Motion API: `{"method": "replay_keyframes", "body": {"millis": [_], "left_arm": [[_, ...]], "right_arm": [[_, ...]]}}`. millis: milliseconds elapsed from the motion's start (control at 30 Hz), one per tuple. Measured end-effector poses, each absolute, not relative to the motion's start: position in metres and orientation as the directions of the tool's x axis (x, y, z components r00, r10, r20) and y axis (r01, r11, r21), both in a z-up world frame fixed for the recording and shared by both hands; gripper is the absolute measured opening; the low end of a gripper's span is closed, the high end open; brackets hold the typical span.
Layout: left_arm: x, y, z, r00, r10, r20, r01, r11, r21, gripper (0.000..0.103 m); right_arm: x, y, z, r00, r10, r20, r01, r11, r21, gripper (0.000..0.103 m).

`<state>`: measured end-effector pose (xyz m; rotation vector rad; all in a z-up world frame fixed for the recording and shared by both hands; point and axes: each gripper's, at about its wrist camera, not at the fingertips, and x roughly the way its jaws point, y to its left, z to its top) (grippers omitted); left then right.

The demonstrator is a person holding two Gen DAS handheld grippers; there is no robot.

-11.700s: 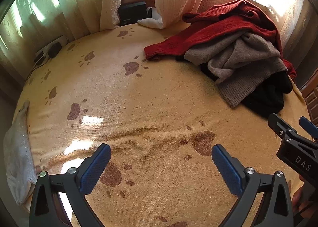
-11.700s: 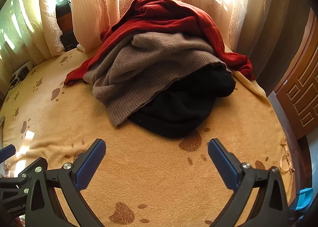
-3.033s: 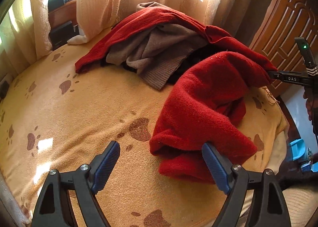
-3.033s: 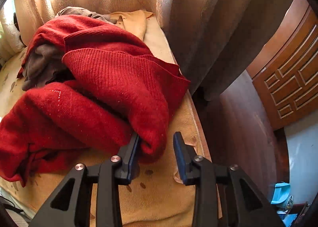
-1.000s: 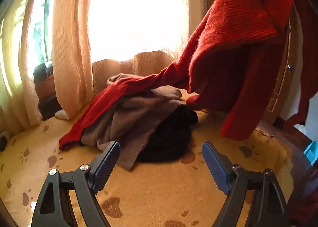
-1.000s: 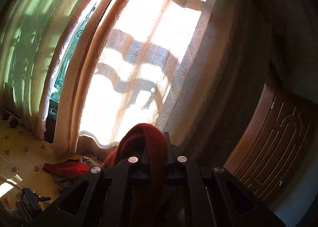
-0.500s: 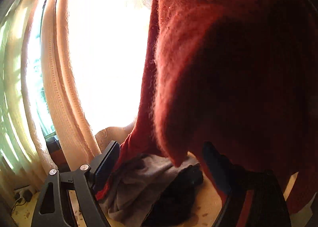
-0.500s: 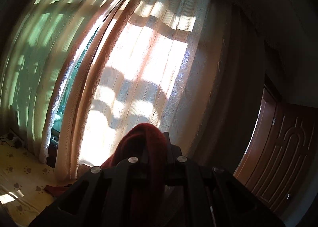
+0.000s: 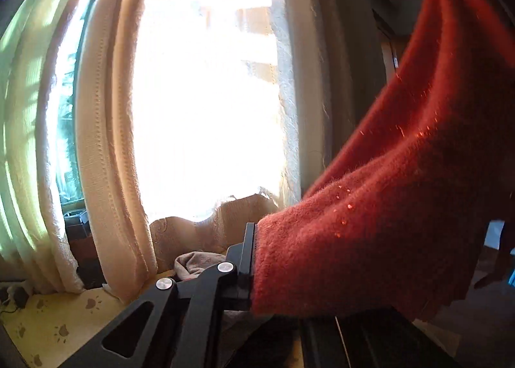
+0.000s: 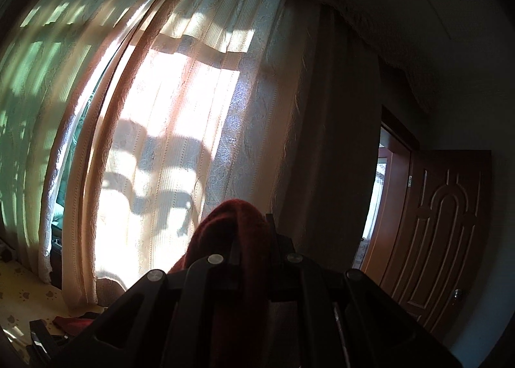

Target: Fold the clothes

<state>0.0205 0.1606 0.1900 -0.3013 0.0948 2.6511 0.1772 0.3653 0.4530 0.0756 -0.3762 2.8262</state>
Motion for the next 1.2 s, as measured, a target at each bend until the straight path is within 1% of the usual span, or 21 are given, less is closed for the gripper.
{"method": "replay_keyframes", "body": {"millis": [100,167,400,467,600,733,800,900,1000,1100,1167,1200], "left_arm": [[0.018,0.107,0.237,-0.907,0.398,-0.137,-0.387,-0.917,-0.099,0.004],[0.023,0.080,0.265,-0.930,0.361,-0.072,-0.350,-0.928,-0.128,0.004],[0.088,0.019,0.343,-0.966,0.180,0.187,-0.198,-0.977,-0.083,0.004],[0.112,0.006,0.356,-0.962,0.125,0.243,-0.144,-0.988,-0.062,0.004],[0.168,-0.025,0.376,-0.947,0.020,0.321,-0.029,-0.999,-0.022,0.004],[0.224,-0.040,0.385,-0.940,-0.063,0.336,0.073,-0.997,0.018,0.004],[0.230,-0.052,0.386,-0.944,-0.107,0.312,0.123,-0.992,0.033,0.004],[0.248,-0.064,0.395,-0.948,-0.169,0.270,0.191,-0.980,0.057,0.004],[0.264,-0.071,0.399,-0.946,-0.227,0.233,0.256,-0.961,0.106,0.004],[0.259,-0.072,0.394,-0.940,-0.282,0.194,0.317,-0.930,0.185,0.004],[0.240,-0.081,0.379,-0.951,-0.281,0.127,0.302,-0.931,0.206,0.004],[0.222,-0.090,0.367,-0.960,-0.270,0.067,0.278,-0.939,0.200,0.004]], "right_arm": [[0.183,0.378,0.444,-0.956,0.277,0.100,-0.292,-0.935,-0.203,0.010],[0.186,0.381,0.441,-0.958,0.261,0.117,-0.279,-0.942,-0.186,0.010],[0.195,0.379,0.428,-0.970,0.173,0.170,-0.202,-0.965,-0.165,0.010],[0.198,0.377,0.423,-0.974,0.134,0.180,-0.163,-0.974,-0.158,0.010],[0.202,0.372,0.408,-0.985,0.023,0.174,-0.048,-0.989,-0.141,0.010],[0.199,0.359,0.390,-0.987,-0.093,0.129,0.075,-0.987,-0.141,0.010],[0.196,0.354,0.382,-0.982,-0.163,0.098,0.149,-0.980,-0.130,0.010],[0.194,0.354,0.376,-0.958,-0.282,0.054,0.278,-0.958,-0.068,0.010],[0.187,0.350,0.370,-0.929,-0.370,0.017,0.369,-0.929,-0.040,0.010],[0.163,0.340,0.353,-0.904,-0.421,-0.075,0.423,-0.906,-0.022,0.010],[0.132,0.333,0.332,-0.872,-0.454,-0.183,0.456,-0.889,0.034,0.010],[0.113,0.327,0.317,-0.849,-0.468,-0.247,0.466,-0.882,0.070,0.010]]}}
